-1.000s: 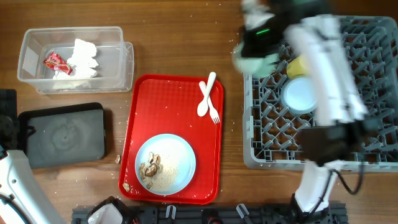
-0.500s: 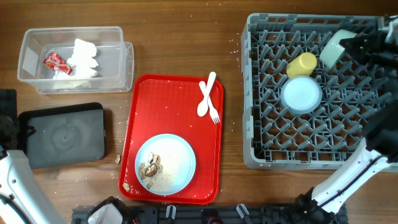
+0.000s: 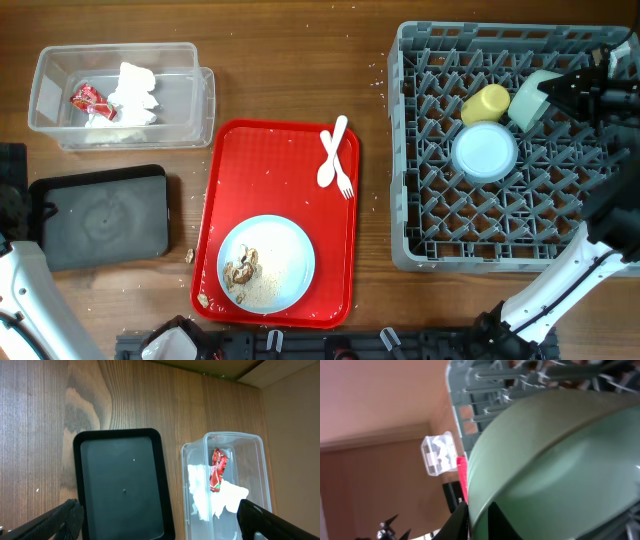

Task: Sort waste into correct bins and load items into the dishwasher rack
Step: 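Lift the green bowl with the right gripper and place it in the rack, then grasp the white spoon with the right gripper and put it in the rack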

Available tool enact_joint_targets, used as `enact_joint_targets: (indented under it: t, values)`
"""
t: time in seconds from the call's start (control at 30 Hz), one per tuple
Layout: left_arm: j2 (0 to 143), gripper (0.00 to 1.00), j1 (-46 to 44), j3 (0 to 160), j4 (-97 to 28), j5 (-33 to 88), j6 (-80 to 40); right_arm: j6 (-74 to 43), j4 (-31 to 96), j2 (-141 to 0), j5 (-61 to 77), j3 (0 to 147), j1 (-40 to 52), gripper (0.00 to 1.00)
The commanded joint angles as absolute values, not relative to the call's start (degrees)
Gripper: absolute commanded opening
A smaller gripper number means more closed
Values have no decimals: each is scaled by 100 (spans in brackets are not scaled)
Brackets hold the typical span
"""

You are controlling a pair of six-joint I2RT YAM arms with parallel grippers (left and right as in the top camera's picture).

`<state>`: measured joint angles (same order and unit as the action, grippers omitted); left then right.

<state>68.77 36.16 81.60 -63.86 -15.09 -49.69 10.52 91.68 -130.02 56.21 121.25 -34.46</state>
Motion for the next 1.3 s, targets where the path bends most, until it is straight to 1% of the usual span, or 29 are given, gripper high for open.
enact_joint_targets:
  t: [0.0, 0.1, 0.13, 0.23, 0.33, 0.37, 0.4, 0.43, 0.47, 0.5, 0.53, 0.6, 0.67, 0.7, 0.8, 0.83, 0.97, 1.07, 1.17, 1.2, 1.23, 1.27]
  values:
    - [6864, 100, 3627, 8162, -6372, -1522, -5017, -519, 8860, -12254, 2495, 12164, -3498, 20]
    - [6864, 100, 3627, 8162, -6372, -1522, -5017, -1684, 8742, -11356, 746, 12164, -3494, 28]
    - [6864, 100, 3627, 8162, -6372, -1522, -5019, -1817, 8744, -11170, 558, 12164, -3476, 31]
    - [6864, 100, 3627, 8162, -6372, -1522, -5017, -1800, 8702, -10571, 489, 12164, -3155, 31]
    - [6864, 100, 3627, 8162, -6372, -1522, -5017, -1649, 8595, -10477, 552, 12164, -2250, 30]
    - [6864, 100, 3627, 8162, -6372, -1522, -5017, -1619, 8429, -10479, 642, 12162, -1431, 29]
    - [6864, 100, 3627, 8162, -6372, -1522, -5017, -1533, 8230, -10479, 642, 12162, -867, 30]
    - [6864, 100, 3627, 8162, -6372, -1522, -5019, -1479, 7804, -10516, 628, 12160, -51, 38]
    - [6864, 100, 3627, 8162, -6372, -1522, -5017, -1500, 7408, -10586, 572, 12160, 593, 55]
    - [6864, 100, 3627, 8162, -6372, -1522, -5019, -1540, 7129, -10689, 421, 12160, 1083, 59]
    - [6864, 100, 3627, 8162, -6372, -1522, -5017, -1802, 6724, -11026, -82, 12160, 1872, 62]
    - [6864, 100, 3627, 8162, -6372, -1522, -5017, -2062, 6512, -11655, -578, 12160, 2587, 63]
    - [6864, 100, 3627, 8162, -6372, -1522, -5017, -2705, 6412, -12516, -840, 12160, 2982, 64]
    - [6864, 100, 3627, 8162, -6372, -1522, -5017, -2923, 6381, -12910, -604, 12160, 3044, 61]
    - [6864, 100, 3627, 8162, -6372, -1522, -5017, -3175, 6556, -13487, -75, 12158, 3059, 49]
    - [6864, 100, 3627, 8162, -6372, -1522, -5017, -3186, 6632, -13568, 8, 12158, 3059, 48]
    - [6864, 100, 3627, 8162, -6372, -1522, -5017, -3352, 6997, -13771, 10, 11902, 3059, 48]
    - [6864, 100, 3627, 8162, -6372, -1522, -5017, -3446, 6764, -13775, 268, 11426, 3059, 48]
    - [6864, 100, 3627, 8162, -6372, -1522, -5017, -3378, 6530, -13780, 497, 11301, 3059, 47]
    - [6864, 100, 3627, 8162, -6372, -1522, -5017, -3380, 6521, -13782, 497, 11301, 3059, 43]
    - [6864, 100, 3627, 8162, -6372, -1522, -5017, -3382, 6521, -13780, 497, 11301, 3059, 31]
    - [6864, 100, 3627, 8162, -6372, -1522, -5017, -3378, 6514, -13780, 495, 11303, 3059, 24]
